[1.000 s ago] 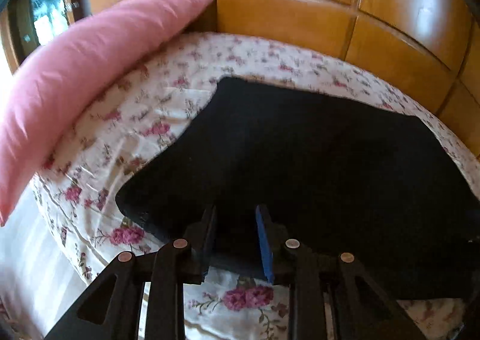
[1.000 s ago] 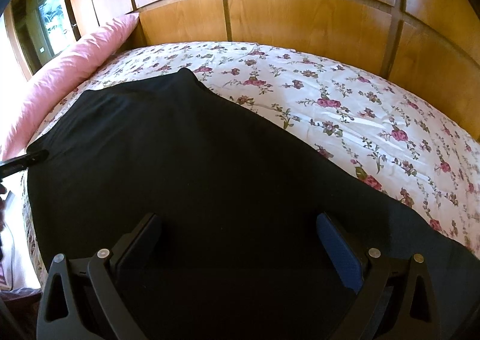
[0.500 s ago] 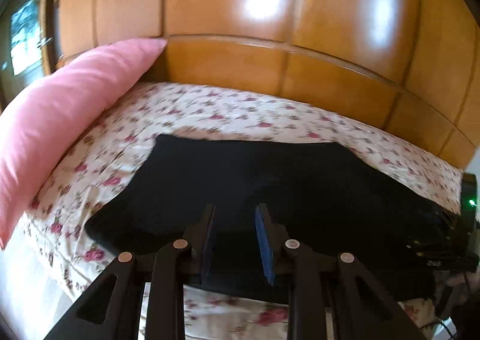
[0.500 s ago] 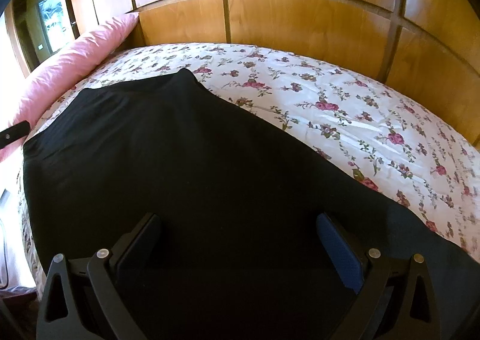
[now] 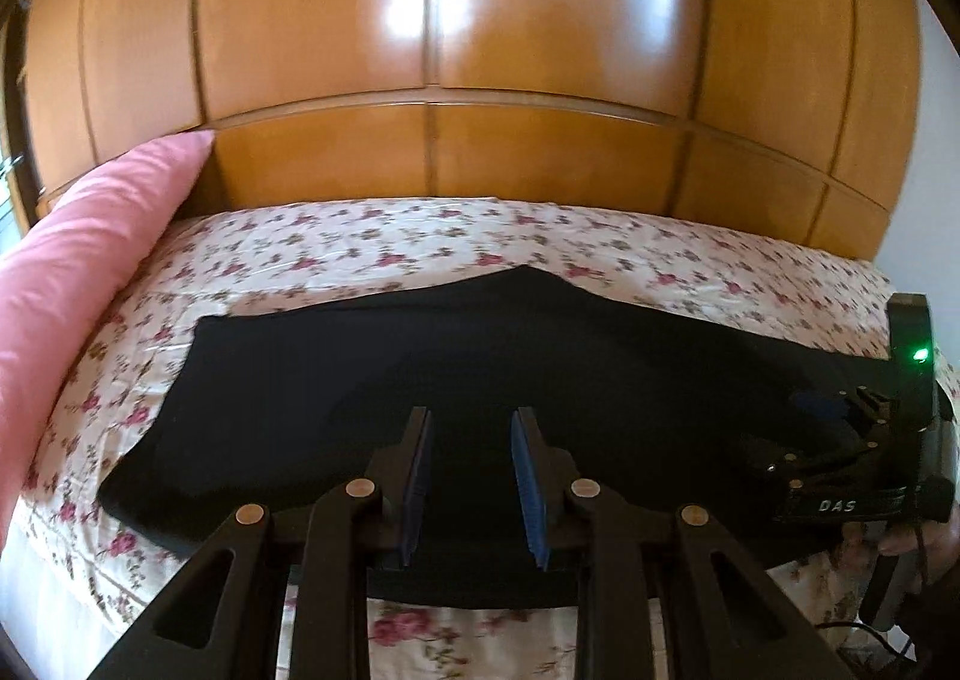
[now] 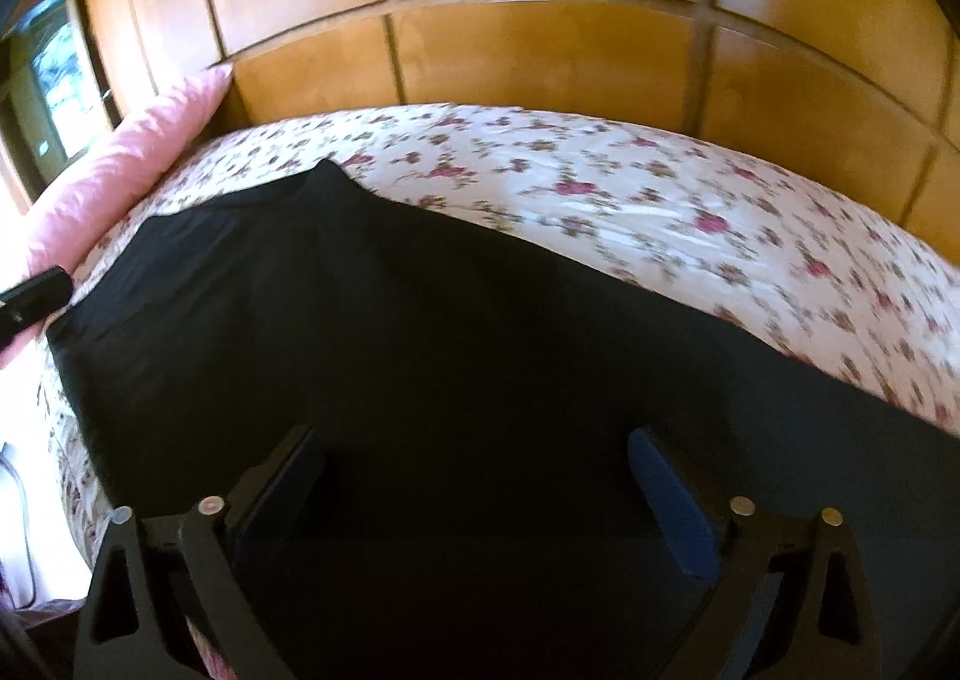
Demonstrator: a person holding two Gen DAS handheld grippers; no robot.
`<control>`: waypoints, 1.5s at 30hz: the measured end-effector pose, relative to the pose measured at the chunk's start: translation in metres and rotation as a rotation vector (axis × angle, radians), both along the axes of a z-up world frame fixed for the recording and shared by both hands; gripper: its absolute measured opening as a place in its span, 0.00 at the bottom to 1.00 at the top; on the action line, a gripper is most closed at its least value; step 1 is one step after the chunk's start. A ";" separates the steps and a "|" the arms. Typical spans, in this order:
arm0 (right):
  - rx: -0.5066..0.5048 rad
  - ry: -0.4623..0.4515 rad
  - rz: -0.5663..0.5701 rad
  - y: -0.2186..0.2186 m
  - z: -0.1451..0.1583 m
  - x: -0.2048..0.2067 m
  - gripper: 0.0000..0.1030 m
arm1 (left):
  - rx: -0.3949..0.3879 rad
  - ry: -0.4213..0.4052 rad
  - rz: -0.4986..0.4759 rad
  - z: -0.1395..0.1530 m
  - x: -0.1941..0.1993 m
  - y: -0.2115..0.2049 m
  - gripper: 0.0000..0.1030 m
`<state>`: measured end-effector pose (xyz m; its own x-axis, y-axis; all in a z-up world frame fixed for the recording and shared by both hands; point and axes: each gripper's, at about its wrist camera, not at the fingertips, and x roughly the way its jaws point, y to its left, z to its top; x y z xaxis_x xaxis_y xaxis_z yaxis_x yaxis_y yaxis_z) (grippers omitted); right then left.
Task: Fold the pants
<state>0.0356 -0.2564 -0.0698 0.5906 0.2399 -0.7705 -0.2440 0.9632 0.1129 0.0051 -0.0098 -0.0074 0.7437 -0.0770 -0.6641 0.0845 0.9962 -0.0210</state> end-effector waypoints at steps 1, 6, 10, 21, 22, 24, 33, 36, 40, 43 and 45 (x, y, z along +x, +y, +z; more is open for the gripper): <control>0.005 -0.002 -0.012 -0.005 0.002 -0.002 0.95 | 0.008 -0.001 -0.013 0.000 0.000 -0.006 0.27; 0.026 -0.021 -0.123 -0.043 0.013 -0.024 0.90 | 0.024 0.014 -0.087 -0.005 0.005 -0.032 0.28; 0.035 -0.031 -0.246 -0.083 0.020 -0.045 0.85 | 0.041 0.032 -0.149 -0.010 0.010 -0.055 0.28; 0.153 0.042 -0.454 -0.156 0.014 -0.096 0.47 | 0.082 0.060 -0.279 -0.023 0.006 -0.103 0.28; 0.174 0.045 -0.467 -0.161 0.014 -0.102 0.47 | 0.085 0.061 -0.284 -0.023 0.005 -0.105 0.28; 0.225 0.046 -0.502 -0.174 0.013 -0.111 0.47 | 0.094 0.063 -0.295 -0.024 0.004 -0.110 0.29; 0.504 0.024 -0.758 -0.246 0.003 -0.149 0.47 | 0.116 0.129 -0.335 -0.046 0.011 -0.125 0.30; 0.538 0.032 -0.814 -0.262 -0.007 -0.151 0.27 | 0.109 0.159 -0.335 -0.056 0.013 -0.125 0.30; 0.527 -0.011 -0.852 -0.275 0.003 -0.162 0.25 | 0.063 0.142 -0.341 -0.049 0.012 -0.121 0.30; 0.521 -0.058 -0.962 -0.300 0.009 -0.179 0.43 | 0.047 0.147 -0.329 -0.047 0.015 -0.119 0.30; 0.530 -0.075 -1.033 -0.318 0.007 -0.190 0.52 | 0.047 0.159 -0.327 -0.049 0.017 -0.121 0.30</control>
<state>-0.1545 -0.5747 -0.0626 0.7329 -0.1003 -0.6729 0.6066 0.5441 0.5796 0.0224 -0.1305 -0.0563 0.5722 -0.2603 -0.7777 0.3983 0.9171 -0.0140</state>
